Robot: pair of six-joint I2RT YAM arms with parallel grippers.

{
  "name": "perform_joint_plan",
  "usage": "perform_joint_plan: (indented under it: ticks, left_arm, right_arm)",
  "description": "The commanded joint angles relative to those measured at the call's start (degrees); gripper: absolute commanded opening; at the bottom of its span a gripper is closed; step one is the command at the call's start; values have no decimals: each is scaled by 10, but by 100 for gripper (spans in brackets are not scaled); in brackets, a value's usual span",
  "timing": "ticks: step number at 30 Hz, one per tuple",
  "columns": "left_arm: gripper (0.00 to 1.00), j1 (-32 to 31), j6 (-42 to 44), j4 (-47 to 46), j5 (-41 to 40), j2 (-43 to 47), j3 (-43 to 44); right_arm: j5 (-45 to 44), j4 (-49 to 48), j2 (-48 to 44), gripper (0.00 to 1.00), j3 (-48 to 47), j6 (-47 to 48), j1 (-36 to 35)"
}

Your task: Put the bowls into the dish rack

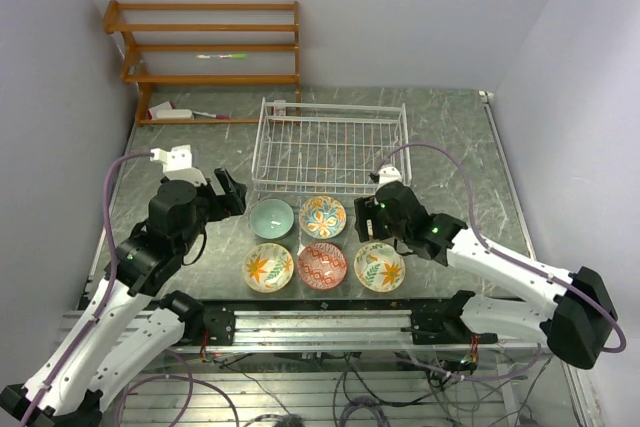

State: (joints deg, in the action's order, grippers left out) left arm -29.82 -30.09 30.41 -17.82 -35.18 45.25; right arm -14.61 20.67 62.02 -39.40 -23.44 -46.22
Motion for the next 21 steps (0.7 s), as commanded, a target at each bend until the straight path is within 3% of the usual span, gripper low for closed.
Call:
perform_joint_plan:
  ticks: [1, 14, 21]
  left_arm:
    - [96, 3, -5, 10, -6, 5, 5]
    - [95, 3, -5, 15, -10, 10, 7]
    - [95, 3, -4, 12, -10, 6, 7]
  right_arm:
    - [-2, -53, 28, 69, 4, 6, -2]
    - [-36, -83, 126, 48, -9, 29, -3]
    - [-51, -81, 167, 46, -17, 43, -3]
